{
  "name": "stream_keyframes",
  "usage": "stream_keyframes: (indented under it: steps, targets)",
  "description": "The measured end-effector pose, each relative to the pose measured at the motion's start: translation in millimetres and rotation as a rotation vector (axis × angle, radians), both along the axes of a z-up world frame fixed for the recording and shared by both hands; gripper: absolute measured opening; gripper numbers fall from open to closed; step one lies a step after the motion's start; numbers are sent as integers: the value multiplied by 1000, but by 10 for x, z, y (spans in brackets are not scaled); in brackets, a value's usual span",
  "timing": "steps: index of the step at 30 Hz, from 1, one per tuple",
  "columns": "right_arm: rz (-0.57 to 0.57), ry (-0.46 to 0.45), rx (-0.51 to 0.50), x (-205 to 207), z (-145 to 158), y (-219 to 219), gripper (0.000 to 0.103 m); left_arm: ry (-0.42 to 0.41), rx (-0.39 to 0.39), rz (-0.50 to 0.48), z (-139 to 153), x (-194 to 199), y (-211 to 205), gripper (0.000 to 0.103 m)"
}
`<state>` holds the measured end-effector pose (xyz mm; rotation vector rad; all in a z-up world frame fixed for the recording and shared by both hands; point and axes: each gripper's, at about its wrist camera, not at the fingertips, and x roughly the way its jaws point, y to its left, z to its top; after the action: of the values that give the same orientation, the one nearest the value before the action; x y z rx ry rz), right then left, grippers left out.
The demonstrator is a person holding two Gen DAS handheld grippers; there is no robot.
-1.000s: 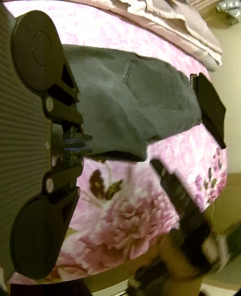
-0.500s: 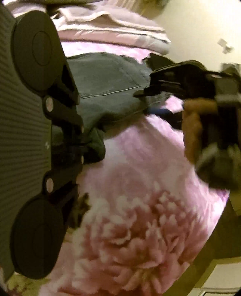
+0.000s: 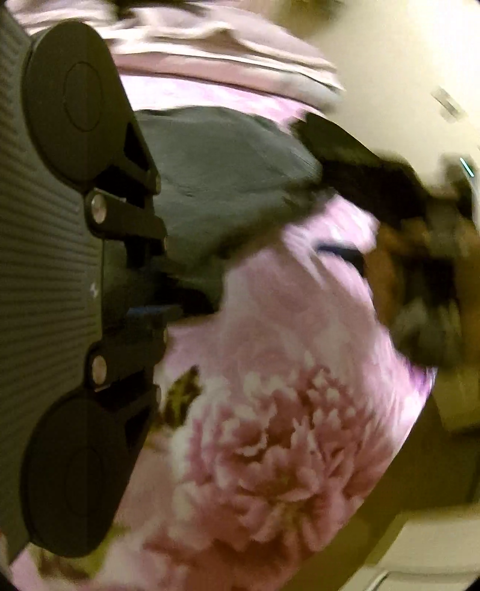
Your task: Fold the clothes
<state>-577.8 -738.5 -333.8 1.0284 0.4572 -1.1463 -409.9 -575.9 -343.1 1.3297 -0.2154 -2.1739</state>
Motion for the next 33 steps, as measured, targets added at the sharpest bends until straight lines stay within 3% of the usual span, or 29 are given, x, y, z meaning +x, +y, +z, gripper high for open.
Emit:
stream_keyframes:
  steps: [4,9,13,18,22,25,27,31,33]
  targets:
    - [132,94,-63,432,157,446,77,35,96,288,147,545,230,24]
    - [314,208,-143,1014,340,1032,77,21,154,682,245,1667,842,30]
    - [663,259,-253,2156,258,1903,77,9,159,962,313,2756,1517,31]
    - [1040,341,-419,3577,64,2979,77,9,142,1210,392,3959,2447,31]
    - [1339,474,-573,4583,-229,3875,74,43,120,1328,436,4608,3021,34]
    - [1494,567,-685,5063,-518,4338,69,84,104,1404,449,4960,3379,34]
    - [1552,628,-745,5285,-721,4493,68,113,96,1436,426,5037,3530,35]
    - [1561,727,-879,5558,-999,4603,63,165,111,1480,328,5014,3743,36]
    - [1564,751,-894,5649,-1052,4619,57,178,123,1483,286,4971,3793,36]
